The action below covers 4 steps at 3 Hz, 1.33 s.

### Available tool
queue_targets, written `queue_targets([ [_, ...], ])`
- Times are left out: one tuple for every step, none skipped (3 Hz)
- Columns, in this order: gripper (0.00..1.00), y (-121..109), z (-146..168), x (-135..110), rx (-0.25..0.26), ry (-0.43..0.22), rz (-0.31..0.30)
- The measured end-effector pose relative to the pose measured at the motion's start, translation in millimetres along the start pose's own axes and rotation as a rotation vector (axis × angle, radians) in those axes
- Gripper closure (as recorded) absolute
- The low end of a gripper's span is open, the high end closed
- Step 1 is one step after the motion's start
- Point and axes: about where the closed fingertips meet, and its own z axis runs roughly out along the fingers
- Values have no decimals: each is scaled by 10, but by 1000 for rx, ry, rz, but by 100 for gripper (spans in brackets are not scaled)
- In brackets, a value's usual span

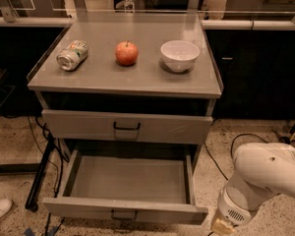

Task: Close middle drawer

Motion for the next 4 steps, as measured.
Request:
queue_targets([
  [100,-3,447,-56,-60,-37,52],
  [100,-105,761,-229,-94,-90,77],
  [100,-105,761,-229,-94,-90,77],
  [100,-183,920,-304,-112,-141,108],
])
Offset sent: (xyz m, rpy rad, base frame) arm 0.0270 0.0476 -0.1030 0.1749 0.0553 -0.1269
